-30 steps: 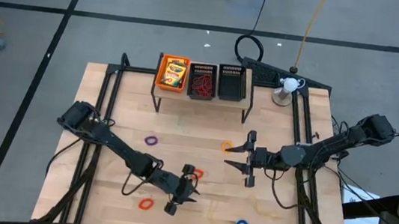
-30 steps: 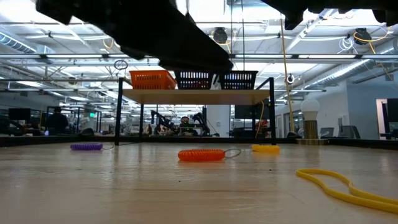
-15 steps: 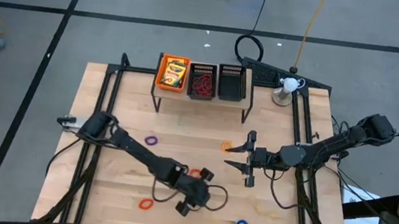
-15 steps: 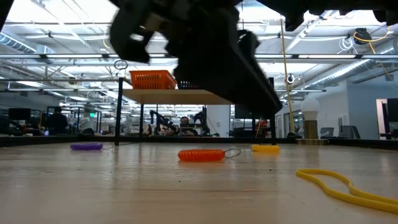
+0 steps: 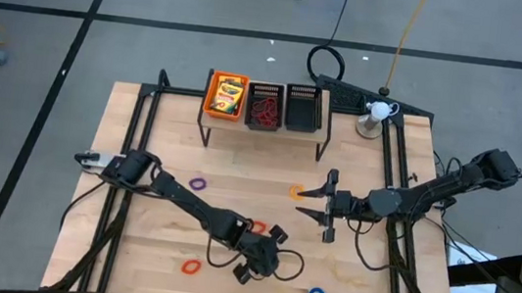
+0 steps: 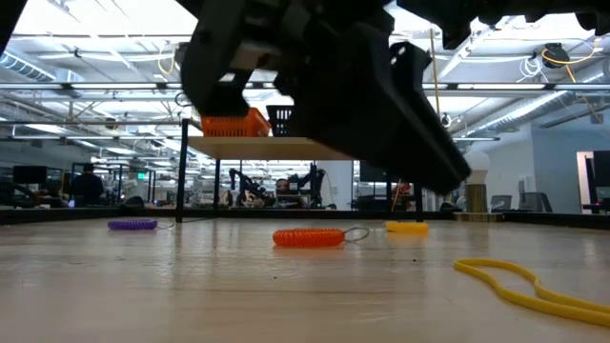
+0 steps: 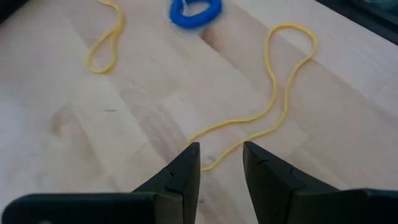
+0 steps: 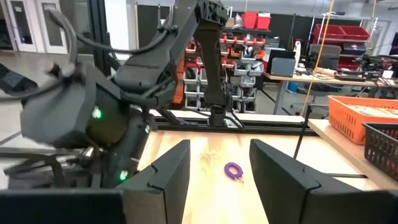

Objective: Pick & Place Office Desk Supplies
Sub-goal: Put the yellow rubber band into the left black basket on the shelf

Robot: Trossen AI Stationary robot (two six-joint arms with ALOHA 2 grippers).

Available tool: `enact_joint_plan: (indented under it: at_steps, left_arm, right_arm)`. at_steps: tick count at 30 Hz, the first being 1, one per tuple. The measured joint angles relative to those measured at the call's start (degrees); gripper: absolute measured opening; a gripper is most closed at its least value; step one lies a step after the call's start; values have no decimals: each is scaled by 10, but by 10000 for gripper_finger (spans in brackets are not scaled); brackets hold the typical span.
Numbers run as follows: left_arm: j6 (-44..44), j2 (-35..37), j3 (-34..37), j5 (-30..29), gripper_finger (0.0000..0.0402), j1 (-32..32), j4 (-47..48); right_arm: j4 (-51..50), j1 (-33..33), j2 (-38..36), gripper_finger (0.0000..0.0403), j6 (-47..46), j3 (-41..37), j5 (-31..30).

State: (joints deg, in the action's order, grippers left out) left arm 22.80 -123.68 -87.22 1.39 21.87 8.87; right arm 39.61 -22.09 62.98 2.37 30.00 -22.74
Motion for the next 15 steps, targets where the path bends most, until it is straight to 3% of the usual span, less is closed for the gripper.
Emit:
enact_joint_plan:
  at_steps: [4,15]
  left_arm:
    - [-13,-13,-1,18,118,1,-55]
    - [-53,-38,0,25,118,3,-79]
  right_arm:
    - [-1,0,0,155,0,0,0]
    - [-38,0,0,155,-26,0,3]
